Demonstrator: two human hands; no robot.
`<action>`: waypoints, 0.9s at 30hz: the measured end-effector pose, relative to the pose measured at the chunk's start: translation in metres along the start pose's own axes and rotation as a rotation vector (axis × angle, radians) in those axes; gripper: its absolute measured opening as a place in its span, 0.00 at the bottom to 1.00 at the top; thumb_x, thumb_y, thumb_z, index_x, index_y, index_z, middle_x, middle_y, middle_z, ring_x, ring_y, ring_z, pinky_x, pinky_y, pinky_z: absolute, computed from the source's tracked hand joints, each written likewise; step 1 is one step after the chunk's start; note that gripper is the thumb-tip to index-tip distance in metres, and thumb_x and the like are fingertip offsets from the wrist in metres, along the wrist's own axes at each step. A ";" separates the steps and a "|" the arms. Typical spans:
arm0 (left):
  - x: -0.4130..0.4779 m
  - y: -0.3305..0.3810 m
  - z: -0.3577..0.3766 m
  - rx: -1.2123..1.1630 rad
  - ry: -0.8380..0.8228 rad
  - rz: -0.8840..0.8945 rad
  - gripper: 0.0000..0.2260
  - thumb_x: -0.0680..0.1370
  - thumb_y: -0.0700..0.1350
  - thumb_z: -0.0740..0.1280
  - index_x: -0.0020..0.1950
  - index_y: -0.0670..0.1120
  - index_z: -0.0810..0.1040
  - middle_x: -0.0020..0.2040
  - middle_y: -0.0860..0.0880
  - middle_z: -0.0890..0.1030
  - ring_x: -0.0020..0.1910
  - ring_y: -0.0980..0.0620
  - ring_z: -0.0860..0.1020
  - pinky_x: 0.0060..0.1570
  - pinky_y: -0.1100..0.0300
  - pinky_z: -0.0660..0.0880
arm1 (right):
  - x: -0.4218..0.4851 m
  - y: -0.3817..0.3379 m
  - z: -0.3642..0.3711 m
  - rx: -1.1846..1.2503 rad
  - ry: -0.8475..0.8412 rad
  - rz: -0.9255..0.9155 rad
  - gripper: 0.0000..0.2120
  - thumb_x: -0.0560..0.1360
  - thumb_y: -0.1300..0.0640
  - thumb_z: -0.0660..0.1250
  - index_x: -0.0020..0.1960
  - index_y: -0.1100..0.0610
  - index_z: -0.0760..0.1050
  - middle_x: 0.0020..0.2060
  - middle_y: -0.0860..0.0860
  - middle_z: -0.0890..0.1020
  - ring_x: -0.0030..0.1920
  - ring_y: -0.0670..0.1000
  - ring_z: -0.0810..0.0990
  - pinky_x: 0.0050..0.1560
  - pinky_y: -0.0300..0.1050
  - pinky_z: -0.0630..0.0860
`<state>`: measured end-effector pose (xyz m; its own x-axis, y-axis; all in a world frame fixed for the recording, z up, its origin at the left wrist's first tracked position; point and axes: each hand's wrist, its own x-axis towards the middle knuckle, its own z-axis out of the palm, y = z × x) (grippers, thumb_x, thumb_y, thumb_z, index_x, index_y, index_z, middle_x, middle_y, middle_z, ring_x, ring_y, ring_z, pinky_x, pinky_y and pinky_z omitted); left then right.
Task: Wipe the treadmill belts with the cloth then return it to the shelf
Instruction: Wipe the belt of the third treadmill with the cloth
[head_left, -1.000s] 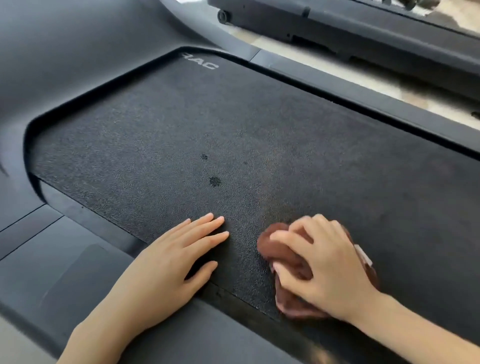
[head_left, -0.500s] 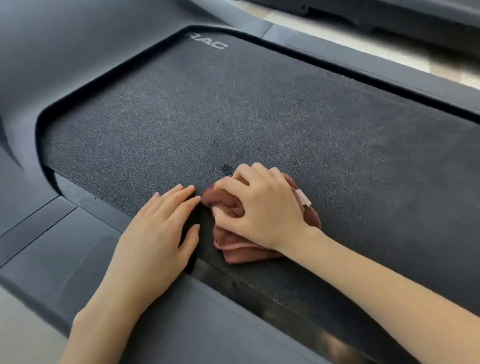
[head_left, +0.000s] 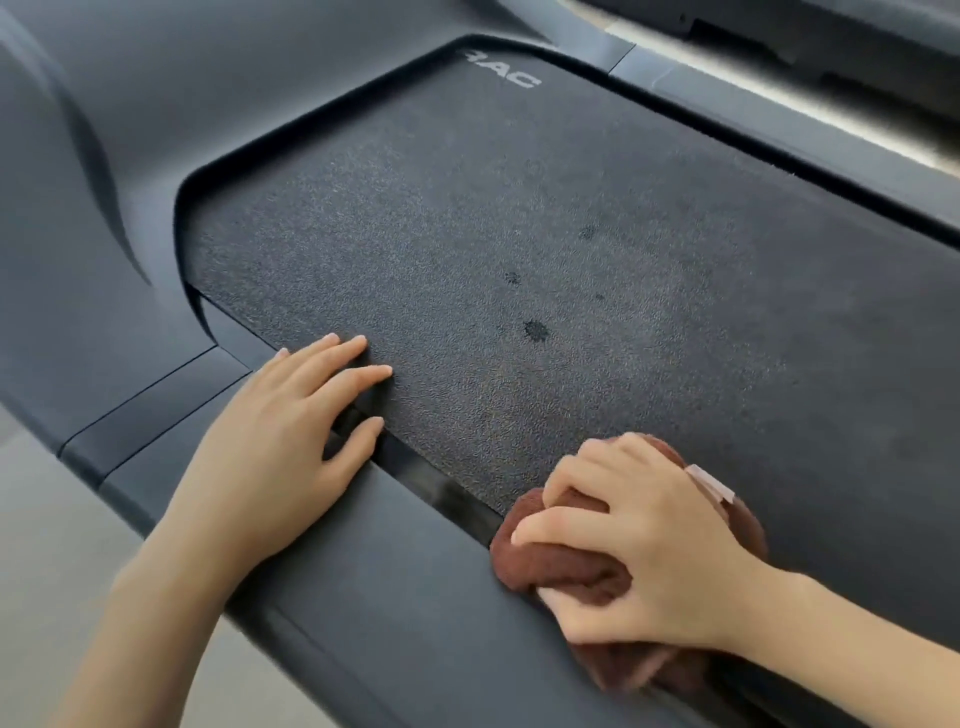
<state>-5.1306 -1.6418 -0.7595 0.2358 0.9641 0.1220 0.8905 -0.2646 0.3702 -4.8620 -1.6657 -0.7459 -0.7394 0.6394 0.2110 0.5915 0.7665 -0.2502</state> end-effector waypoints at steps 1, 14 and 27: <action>0.000 -0.001 0.000 0.000 0.002 0.008 0.25 0.74 0.57 0.51 0.64 0.49 0.76 0.69 0.49 0.71 0.71 0.49 0.65 0.71 0.51 0.57 | 0.014 0.002 0.004 -0.002 0.002 -0.028 0.12 0.65 0.44 0.69 0.46 0.47 0.81 0.39 0.48 0.77 0.39 0.52 0.74 0.41 0.49 0.70; 0.031 -0.025 -0.009 -0.043 -0.117 -0.075 0.24 0.78 0.60 0.55 0.71 0.53 0.66 0.75 0.55 0.60 0.75 0.53 0.53 0.74 0.48 0.48 | 0.133 0.130 0.008 -0.191 0.334 0.688 0.16 0.74 0.41 0.62 0.58 0.45 0.76 0.53 0.53 0.78 0.57 0.56 0.74 0.55 0.50 0.67; 0.032 0.009 0.015 0.079 -0.147 0.016 0.31 0.71 0.66 0.40 0.73 0.64 0.57 0.75 0.63 0.52 0.75 0.59 0.44 0.73 0.42 0.41 | 0.001 0.077 -0.016 -0.144 0.132 0.240 0.15 0.68 0.44 0.64 0.51 0.47 0.80 0.41 0.48 0.78 0.43 0.52 0.76 0.44 0.50 0.72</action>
<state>-5.1088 -1.6127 -0.7658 0.2992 0.9541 -0.0111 0.9126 -0.2827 0.2954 -4.8119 -1.6053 -0.7503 -0.5304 0.7982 0.2857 0.7907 0.5873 -0.1730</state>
